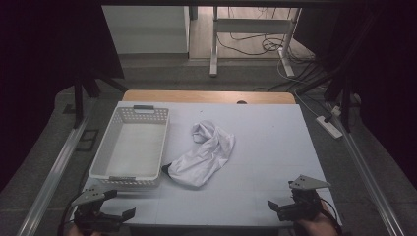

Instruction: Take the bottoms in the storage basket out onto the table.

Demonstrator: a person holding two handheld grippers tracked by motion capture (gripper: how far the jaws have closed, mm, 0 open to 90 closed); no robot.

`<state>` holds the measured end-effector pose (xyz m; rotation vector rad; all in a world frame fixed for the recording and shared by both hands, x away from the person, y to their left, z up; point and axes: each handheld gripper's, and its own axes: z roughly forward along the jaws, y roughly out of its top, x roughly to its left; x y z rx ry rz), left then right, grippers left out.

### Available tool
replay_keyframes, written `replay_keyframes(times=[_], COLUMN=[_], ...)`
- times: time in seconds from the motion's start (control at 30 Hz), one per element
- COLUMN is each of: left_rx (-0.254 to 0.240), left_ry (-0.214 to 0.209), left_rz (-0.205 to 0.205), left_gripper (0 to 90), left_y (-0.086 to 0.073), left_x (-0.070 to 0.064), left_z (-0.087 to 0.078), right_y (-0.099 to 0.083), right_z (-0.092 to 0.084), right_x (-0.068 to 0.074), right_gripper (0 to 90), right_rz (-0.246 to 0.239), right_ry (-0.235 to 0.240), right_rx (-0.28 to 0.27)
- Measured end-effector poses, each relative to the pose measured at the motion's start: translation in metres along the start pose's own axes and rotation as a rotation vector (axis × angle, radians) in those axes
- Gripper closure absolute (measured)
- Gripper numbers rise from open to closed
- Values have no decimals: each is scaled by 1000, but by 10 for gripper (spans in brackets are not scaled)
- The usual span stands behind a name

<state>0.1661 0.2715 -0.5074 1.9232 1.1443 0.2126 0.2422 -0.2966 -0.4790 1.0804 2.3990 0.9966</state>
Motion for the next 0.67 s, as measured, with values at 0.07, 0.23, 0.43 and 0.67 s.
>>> replay_keyframes(times=[0.07,0.23,0.43,0.67], left_rx=[0,13,26,34], left_ry=[6,25,44,37], left_rz=[1,-2,-15,-25], left_gripper=[0,0,0,0], left_y=[-1,-4,-8,-7], left_x=[0,-1,0,1], left_z=[-1,-4,-9,-8], right_y=[0,0,0,0], right_z=[0,0,0,0], right_x=[0,0,0,1], right_gripper=[0,0,0,0], right_rz=[1,2,1,-4], right_ry=[-1,-2,-7,-12], right_rx=[0,-2,0,4])
